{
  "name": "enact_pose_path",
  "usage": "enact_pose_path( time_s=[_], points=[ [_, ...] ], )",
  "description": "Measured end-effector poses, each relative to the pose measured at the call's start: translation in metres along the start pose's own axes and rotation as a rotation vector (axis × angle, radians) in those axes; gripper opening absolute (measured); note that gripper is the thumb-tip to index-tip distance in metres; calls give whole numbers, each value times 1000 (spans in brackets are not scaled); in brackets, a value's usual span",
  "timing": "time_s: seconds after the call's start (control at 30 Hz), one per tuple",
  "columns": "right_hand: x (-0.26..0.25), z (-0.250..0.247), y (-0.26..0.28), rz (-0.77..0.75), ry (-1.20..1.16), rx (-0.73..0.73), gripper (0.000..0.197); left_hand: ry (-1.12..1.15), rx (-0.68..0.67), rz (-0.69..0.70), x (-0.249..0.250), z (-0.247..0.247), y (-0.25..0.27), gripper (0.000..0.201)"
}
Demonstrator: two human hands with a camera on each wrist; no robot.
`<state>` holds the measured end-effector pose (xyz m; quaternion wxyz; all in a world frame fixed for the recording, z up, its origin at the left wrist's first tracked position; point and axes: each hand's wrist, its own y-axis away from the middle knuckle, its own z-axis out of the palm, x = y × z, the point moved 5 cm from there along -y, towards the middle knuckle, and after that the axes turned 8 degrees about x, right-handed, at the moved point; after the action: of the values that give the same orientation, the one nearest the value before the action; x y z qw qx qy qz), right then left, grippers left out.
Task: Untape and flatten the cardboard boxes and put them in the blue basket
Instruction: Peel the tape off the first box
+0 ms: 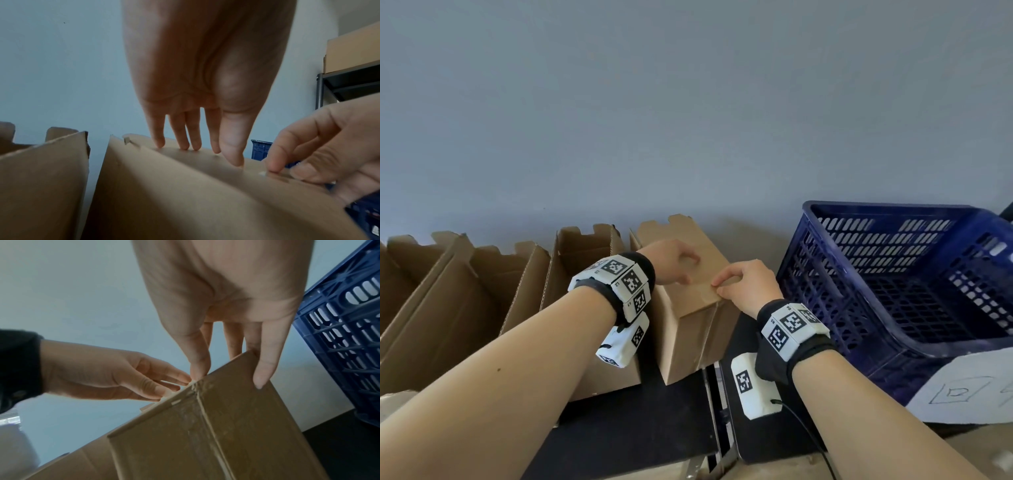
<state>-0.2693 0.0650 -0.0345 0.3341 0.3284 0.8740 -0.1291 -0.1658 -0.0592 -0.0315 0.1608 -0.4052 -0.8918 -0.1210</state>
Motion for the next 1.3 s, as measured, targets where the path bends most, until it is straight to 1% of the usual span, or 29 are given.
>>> enact_pose_path(
  time_s=[0.23,0.37,0.5,0.83,0.93,1.0,1.1,1.23,1.3],
  points=[
    [-8,0,5,30,91,8,23,-21,-10,51,-2,2,-2,56],
    [-8,0,11,2,100,39,16,-7,-7,60,0,3,-5,55],
    [-8,0,15,-6,102,66,14,16,3,57,-1,4,-4,54],
    [-10,-5,18,-2,182,55,14,28,10,45,1,6,-3,54],
    [-13,-6,16,-18,227,7,15,32,9,40,3,7,-3,53],
    [-17,-5,16,-55,284,-40,9,39,11,38,4,8,-4,52],
    [-18,-4,15,-95,338,-64,4,56,13,35,6,10,-5,51],
    [-12,-1,13,-105,343,-63,7,52,18,32,6,10,-6,51],
    [-11,-2,14,-118,322,-25,5,56,14,31,7,11,-6,51]
  ],
)
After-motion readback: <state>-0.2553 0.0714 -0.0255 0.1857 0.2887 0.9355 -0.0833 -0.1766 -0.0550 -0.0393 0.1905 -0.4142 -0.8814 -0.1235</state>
